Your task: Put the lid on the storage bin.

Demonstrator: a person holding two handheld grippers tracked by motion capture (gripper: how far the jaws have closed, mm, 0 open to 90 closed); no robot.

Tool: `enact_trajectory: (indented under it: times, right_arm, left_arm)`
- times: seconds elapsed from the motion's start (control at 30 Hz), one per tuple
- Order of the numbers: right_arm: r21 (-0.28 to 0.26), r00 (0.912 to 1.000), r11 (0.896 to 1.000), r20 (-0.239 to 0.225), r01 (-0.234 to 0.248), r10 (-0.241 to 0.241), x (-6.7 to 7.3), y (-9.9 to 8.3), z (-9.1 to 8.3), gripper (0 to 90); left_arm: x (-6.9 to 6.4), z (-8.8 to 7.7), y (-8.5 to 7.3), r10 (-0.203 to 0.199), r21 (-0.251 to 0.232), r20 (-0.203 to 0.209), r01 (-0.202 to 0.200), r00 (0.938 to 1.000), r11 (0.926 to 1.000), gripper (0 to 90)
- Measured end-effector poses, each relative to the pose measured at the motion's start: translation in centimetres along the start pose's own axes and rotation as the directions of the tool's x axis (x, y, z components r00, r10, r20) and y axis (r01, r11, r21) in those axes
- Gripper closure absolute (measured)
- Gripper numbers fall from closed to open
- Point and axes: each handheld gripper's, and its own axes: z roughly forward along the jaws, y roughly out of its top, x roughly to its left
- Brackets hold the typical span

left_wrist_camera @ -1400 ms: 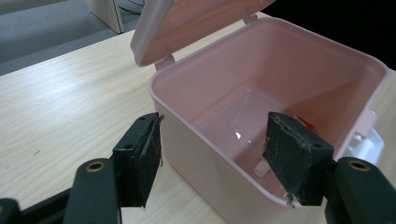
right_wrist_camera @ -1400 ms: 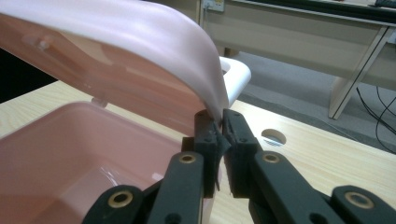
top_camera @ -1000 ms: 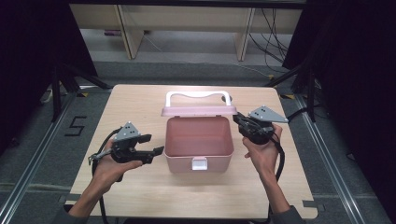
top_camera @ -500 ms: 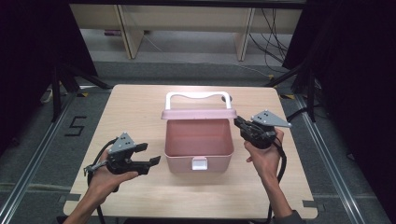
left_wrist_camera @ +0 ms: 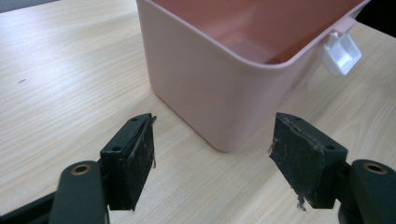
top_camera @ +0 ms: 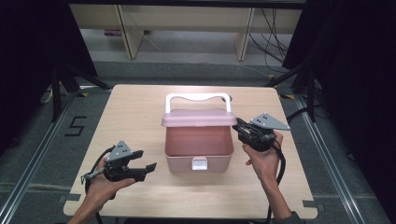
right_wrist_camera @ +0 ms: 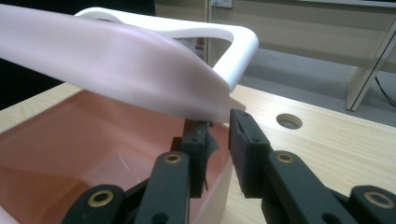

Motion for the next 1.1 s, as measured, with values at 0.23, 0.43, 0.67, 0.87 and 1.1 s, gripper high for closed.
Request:
enact_trajectory:
  times: [0.23,0.43,0.67,0.87,1.1]
  right_arm:
    - [0.0,0.9995,0.999,0.005,0.032,-0.032,0.1,0.0,0.0,75.8]
    - [-0.001,0.9999,1.0,-0.015,0.007,-0.007,0.1,-0.2,-0.3,73.5]
    - [0.004,0.9993,1.0,-0.023,0.03,-0.03,-0.2,-0.5,-0.9,68.6]
    - [0.015,0.9988,1.0,-0.048,-0.003,0.004,0.0,-0.9,-1.3,66.6]
    - [0.031,0.9981,0.999,-0.061,-0.011,0.013,0.1,-1.4,-1.5,63.4]
  left_arm:
    - [-0.3,-0.1,-0.8,0.001,-0.001,-0.003,-0.001,1.0,1.0,29.4]
    - [-0.2,0.0,-1.6,0.006,0.021,-0.011,-0.006,0.9999,0.9998,29.4]
    - [0.1,-0.2,-2.1,0.015,0.044,-0.017,-0.014,0.9997,0.9989,29.4]
    - [0.0,-0.1,-2.2,0.004,0.035,-0.024,-0.003,0.9997,0.9994,29.0]
    - [0.0,0.1,-2.5,0.004,0.048,-0.024,-0.003,0.9997,0.9989,27.9]
